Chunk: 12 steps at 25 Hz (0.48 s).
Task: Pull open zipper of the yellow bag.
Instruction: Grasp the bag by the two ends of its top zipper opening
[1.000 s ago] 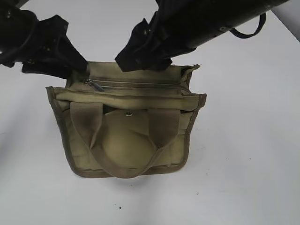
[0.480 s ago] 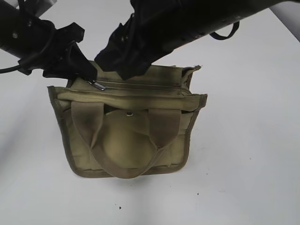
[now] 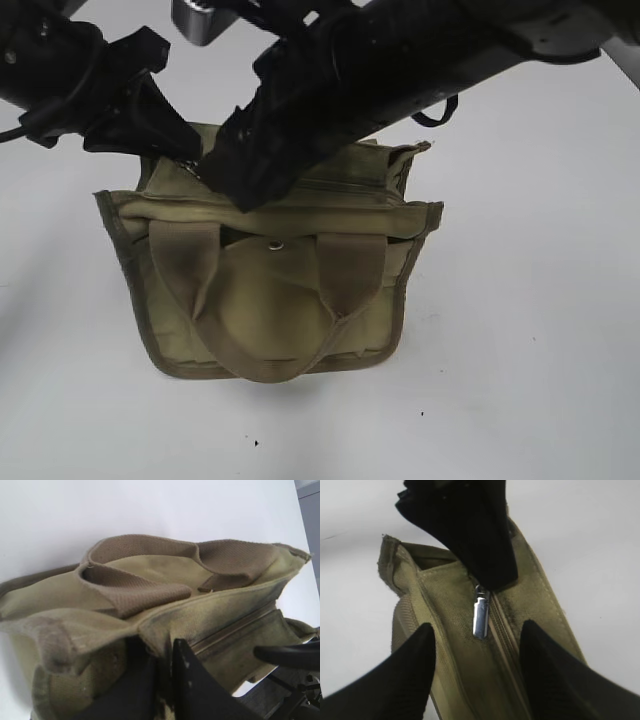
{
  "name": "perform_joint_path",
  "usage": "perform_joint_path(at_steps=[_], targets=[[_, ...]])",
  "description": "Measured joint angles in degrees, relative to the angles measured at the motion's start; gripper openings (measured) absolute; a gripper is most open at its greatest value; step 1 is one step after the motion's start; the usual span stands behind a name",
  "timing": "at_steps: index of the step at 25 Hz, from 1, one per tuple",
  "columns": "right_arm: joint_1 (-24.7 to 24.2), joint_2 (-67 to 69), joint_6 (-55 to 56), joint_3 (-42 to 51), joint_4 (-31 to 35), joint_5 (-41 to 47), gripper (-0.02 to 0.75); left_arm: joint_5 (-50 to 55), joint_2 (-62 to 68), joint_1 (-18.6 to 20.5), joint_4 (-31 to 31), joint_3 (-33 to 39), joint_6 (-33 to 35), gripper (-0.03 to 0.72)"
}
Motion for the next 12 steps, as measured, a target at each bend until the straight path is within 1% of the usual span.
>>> perform_joint_path(at_steps=[4, 8, 10, 12], targets=[[2.1, 1.6, -2.5, 0.0, 0.1, -2.3, 0.428, 0.3, 0.0, 0.0, -0.2, 0.0, 0.0, 0.053], [2.4, 3.6, -3.0, 0.0, 0.0, -4.5, 0.428, 0.7, 0.0, 0.0, -0.5, 0.0, 0.0, 0.047], [2.4, 4.1, -3.1, 0.0, 0.0, -5.1, 0.409, 1.0, 0.0, 0.0, -0.5, -0.1, 0.0, 0.046], [2.4, 4.5, -3.2, 0.0, 0.0, -5.3, 0.372, 1.2, 0.0, 0.0, -0.5, -0.4, 0.0, 0.044]])
